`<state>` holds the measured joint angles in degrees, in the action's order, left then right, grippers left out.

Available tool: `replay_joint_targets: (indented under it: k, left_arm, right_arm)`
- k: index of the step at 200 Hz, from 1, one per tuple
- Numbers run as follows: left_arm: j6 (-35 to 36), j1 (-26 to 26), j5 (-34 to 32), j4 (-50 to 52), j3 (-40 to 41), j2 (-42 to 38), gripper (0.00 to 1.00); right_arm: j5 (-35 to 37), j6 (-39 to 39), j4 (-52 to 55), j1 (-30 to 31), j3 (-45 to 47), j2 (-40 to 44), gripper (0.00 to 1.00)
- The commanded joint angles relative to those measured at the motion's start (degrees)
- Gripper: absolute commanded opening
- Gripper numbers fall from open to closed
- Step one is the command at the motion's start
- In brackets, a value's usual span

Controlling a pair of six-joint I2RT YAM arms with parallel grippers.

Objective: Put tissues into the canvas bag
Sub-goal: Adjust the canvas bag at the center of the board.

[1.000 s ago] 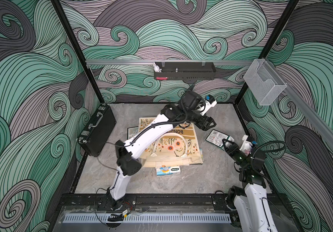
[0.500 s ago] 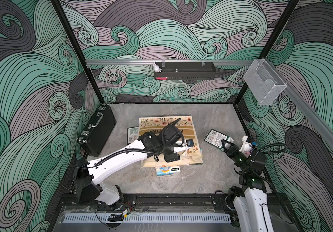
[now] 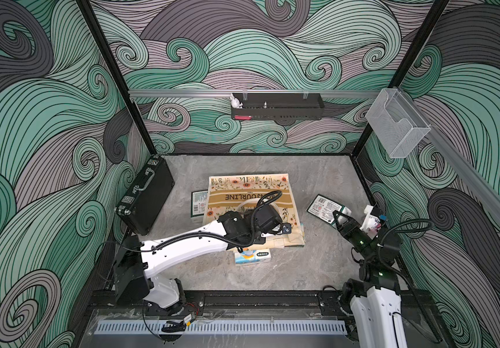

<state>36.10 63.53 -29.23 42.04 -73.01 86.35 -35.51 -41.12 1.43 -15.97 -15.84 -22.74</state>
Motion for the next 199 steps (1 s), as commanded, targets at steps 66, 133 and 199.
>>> replay_joint_targets:
  k: [66,133,199]
  left_arm:
    - [-8.7,0.4,-5.7,9.7,-19.3,7.9,0.0]
    - [-12.3,-2.3,-8.5,14.0,-27.6,12.1,0.0]
    - [-22.9,-7.5,-8.7,24.1,-39.1,19.9,0.0]
  right_arm:
    - [-5.7,0.2,-2.8,4.5,-6.4,3.1,0.41]
    - [-10.1,2.3,2.2,8.3,-23.0,1.4,0.44]
    - [-12.1,2.0,3.7,12.2,-31.3,1.2,0.44]
